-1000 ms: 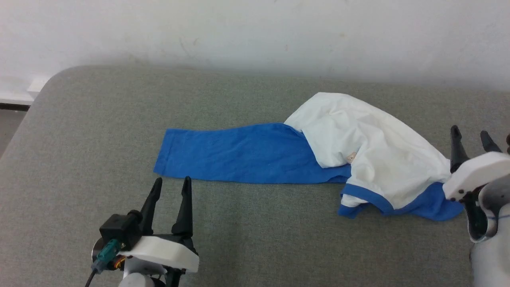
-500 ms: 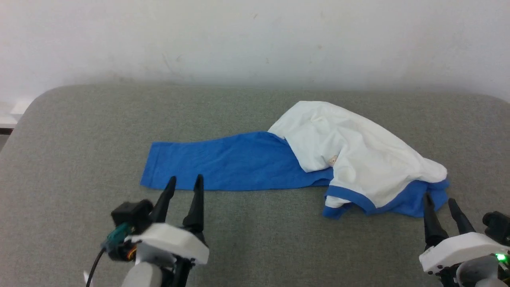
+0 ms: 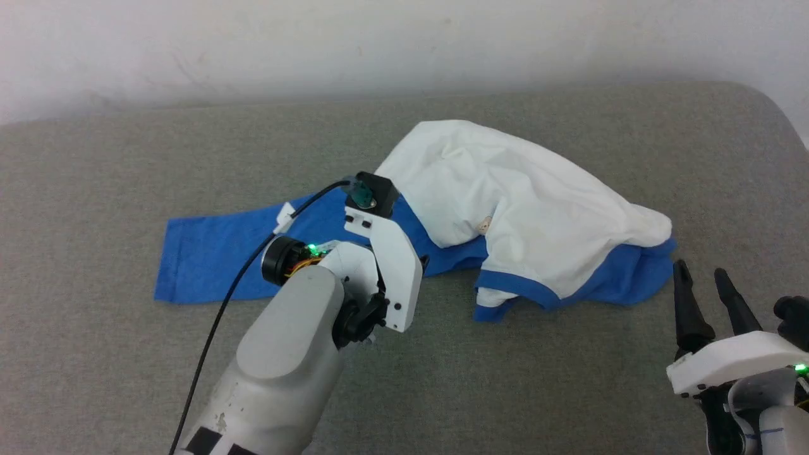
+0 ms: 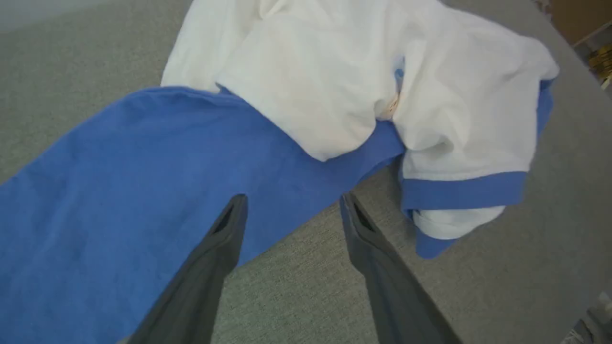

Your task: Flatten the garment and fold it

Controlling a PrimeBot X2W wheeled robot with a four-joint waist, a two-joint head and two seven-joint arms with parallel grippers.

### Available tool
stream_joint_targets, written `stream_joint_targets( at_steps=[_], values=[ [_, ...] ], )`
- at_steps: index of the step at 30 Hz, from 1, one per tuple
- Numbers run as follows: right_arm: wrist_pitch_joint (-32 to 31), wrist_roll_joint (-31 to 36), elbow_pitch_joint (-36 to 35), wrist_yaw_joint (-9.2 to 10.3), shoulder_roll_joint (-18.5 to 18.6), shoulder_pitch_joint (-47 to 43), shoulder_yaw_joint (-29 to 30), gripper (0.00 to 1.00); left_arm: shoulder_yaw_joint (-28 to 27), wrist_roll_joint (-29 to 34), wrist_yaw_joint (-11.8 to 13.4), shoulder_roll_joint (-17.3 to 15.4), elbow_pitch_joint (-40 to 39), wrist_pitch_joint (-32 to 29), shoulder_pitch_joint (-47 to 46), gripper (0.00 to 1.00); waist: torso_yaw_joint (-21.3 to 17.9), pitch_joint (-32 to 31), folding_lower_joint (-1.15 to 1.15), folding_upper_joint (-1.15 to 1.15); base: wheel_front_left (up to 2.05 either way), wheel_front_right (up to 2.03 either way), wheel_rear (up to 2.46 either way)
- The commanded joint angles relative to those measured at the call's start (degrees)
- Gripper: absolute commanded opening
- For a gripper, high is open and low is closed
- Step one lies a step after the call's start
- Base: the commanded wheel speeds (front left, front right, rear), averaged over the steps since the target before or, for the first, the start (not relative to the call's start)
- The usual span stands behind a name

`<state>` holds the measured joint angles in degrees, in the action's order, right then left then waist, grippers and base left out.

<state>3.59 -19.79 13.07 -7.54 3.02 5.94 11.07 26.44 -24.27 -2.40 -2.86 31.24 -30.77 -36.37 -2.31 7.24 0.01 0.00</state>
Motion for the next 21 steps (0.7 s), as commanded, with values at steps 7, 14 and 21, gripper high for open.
stream_joint_targets(
  at_steps=[7,14,21],
  values=[
    [1.5,-1.1,0.6,0.05,-0.1,1.7,0.0,1.0,3.2,2.5,0.5,-0.7,8.3,-5.3,-3.2,1.0,-4.6,6.2,-0.01,0.0,0.0,0.0,0.0],
    [2.5,-1.7,1.4,0.05,-0.1,3.0,-0.8,1.0,4.5,3.0,0.2,-1.2,12.6,-3.5,-2.2,0.42,-3.6,6.6,-0.01,0.0,0.0,0.0,0.0],
    [2.8,-1.7,2.3,0.05,-0.1,3.2,-1.3,1.0,2.5,-1.0,-1.2,-0.6,11.8,1.5,-2.7,0.0,-1.2,5.4,-0.01,0.0,0.0,0.0,0.0]
  ],
)
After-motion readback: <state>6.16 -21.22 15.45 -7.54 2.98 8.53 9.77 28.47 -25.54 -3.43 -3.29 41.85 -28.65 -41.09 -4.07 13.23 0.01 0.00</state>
